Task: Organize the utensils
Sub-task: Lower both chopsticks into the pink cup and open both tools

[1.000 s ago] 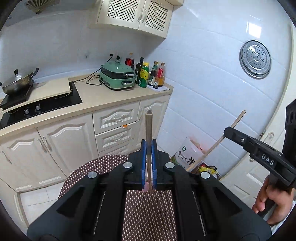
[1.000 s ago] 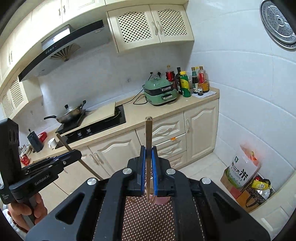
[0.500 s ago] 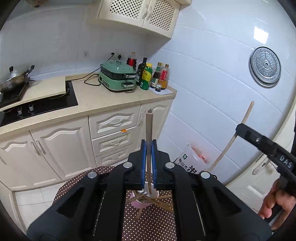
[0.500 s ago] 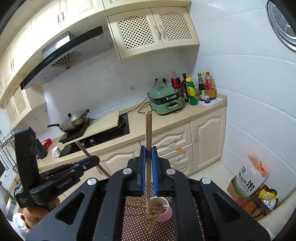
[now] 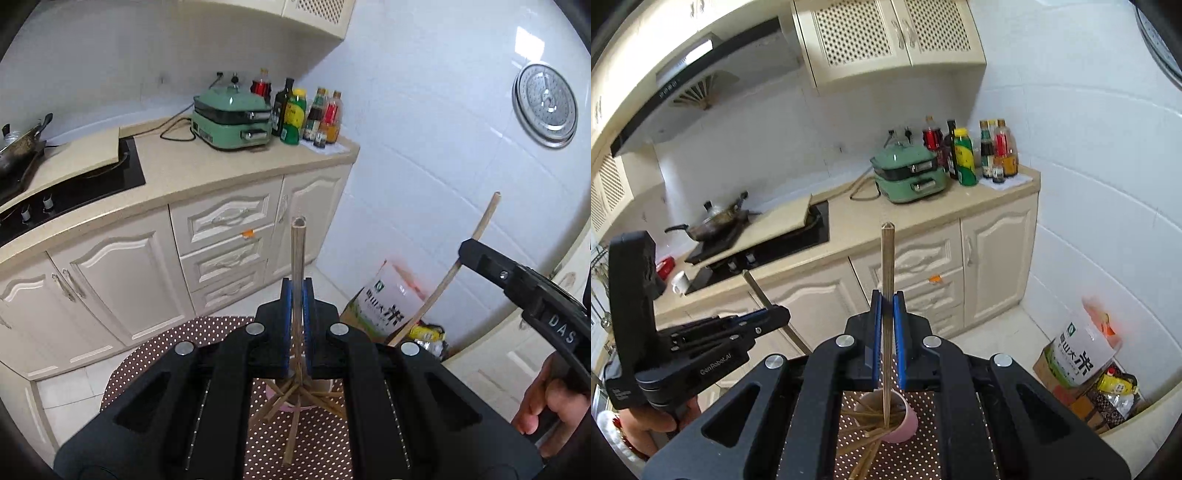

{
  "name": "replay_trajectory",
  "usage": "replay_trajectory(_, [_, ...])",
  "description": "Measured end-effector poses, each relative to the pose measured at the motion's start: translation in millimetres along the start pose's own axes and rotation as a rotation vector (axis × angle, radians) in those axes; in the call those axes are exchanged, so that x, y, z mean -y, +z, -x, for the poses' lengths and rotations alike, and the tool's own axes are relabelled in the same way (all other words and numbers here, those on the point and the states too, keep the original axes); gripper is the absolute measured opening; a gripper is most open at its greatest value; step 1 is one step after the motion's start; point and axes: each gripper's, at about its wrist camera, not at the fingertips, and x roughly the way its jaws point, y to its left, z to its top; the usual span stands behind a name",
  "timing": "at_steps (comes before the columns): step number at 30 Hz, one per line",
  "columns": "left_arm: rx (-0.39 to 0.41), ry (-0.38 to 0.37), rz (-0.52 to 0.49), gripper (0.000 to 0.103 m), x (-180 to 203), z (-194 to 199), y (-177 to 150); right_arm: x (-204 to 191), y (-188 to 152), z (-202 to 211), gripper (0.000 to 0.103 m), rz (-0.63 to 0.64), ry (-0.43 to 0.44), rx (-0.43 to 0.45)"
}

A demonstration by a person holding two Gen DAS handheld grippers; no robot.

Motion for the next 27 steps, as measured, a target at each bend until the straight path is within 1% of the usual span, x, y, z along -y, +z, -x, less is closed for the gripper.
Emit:
replay_trajectory(5, [-0.053,0.009,-0.018,0.006,-0.1,-17.0,-10.4,3.9,-13.3,-14.9,0.005,0.001,-0.011,-0.028])
replay_trajectory(7, [-0.072,0.011,-0.028,0.006,0.4,-22.0,-13.3,5.2,-17.6,-17.3,0.005,-0.002,-0.012,-0.024])
replay_trajectory(12, [-0.111,0.016,-0.042,0.006,1.9,-31.7,-22.2,6.1,-16.7,-16.4,0.005,-0.004,-0.005,-0.004])
replay_trajectory(15, [-0.131,0.020,-0.059,0.006,4.7,-34.8,-28.3,8.9,-10.2,-12.5,0.005,-0.032,0.026,0.010])
replay_trajectory(17, [-0.161,0.023,-0.071,0.006,7.8,-40.4,-33.7,7.8,-7.4,-15.1,0.005,-0.010,0.018,0.006])
replay_trajectory(19, [-0.181,0.020,-0.070,0.006,8.7,-43.7,-38.6,6.5,-9.3,-19.5,0.005,0.009,0.008,-0.010])
replay_trajectory(23, [-0.203,0.020,-0.076,0.006,8.5,-46.8,-43.9,4.7,-26.3,-29.2,0.005,0.022,0.003,-0.056])
replay_trajectory(27, [-0.220,0.014,-0.047,0.006,2.6,-47.8,-48.5,0.0,-42.4,-36.7,0.005,0.046,-0.003,-0.103])
